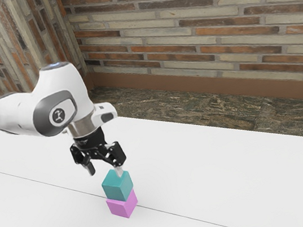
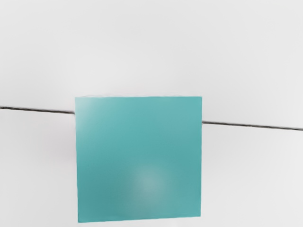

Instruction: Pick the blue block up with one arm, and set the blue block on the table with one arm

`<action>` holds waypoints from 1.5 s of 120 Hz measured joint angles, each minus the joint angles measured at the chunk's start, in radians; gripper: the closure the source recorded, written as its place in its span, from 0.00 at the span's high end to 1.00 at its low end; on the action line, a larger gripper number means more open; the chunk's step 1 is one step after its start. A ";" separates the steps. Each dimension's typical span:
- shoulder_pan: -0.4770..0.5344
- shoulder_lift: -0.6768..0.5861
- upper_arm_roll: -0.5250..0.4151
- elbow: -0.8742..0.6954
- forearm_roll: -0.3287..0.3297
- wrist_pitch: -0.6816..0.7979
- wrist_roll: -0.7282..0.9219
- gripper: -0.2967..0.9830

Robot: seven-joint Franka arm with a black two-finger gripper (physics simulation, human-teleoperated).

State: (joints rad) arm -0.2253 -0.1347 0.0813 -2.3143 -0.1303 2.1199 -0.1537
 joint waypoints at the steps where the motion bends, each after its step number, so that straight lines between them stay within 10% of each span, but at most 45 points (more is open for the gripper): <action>1: 0.000 0.003 0.000 0.000 0.002 0.003 -0.002 0.77; 122: 0.000 0.186 0.000 0.008 -0.052 0.136 -0.111 0.77; 153: -0.001 0.168 0.001 0.008 -0.023 0.143 -0.123 0.48; 180: -0.024 0.052 0.087 0.102 0.060 0.054 -0.110 0.54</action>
State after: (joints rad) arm -0.2496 -0.0826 0.1682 -2.2126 -0.0700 2.1740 -0.2633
